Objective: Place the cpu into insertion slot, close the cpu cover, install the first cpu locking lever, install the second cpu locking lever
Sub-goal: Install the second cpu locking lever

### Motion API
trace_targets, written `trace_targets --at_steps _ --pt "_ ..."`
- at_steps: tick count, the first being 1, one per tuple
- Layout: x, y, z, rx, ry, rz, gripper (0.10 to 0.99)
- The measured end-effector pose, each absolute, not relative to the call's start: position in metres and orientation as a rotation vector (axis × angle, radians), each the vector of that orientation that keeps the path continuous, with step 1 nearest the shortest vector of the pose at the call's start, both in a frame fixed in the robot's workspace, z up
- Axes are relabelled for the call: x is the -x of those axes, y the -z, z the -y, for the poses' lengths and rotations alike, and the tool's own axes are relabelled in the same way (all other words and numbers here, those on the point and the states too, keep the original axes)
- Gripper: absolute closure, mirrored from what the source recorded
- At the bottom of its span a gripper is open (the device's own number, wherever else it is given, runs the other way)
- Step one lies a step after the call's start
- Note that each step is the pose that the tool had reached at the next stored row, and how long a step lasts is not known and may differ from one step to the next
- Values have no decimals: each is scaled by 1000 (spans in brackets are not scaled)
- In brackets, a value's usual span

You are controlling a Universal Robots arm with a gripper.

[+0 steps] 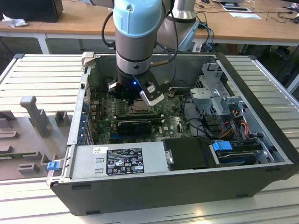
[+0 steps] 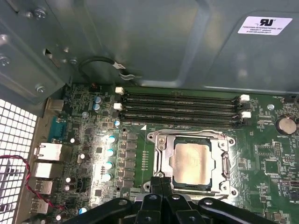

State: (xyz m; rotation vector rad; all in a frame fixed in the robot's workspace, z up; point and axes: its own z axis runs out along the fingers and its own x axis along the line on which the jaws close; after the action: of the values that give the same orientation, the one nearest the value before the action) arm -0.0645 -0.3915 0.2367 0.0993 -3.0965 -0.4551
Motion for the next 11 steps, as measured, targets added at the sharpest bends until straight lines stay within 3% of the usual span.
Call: trace_targets --at_steps 11 --pt "61 -237 392 -100 455 3096 980"
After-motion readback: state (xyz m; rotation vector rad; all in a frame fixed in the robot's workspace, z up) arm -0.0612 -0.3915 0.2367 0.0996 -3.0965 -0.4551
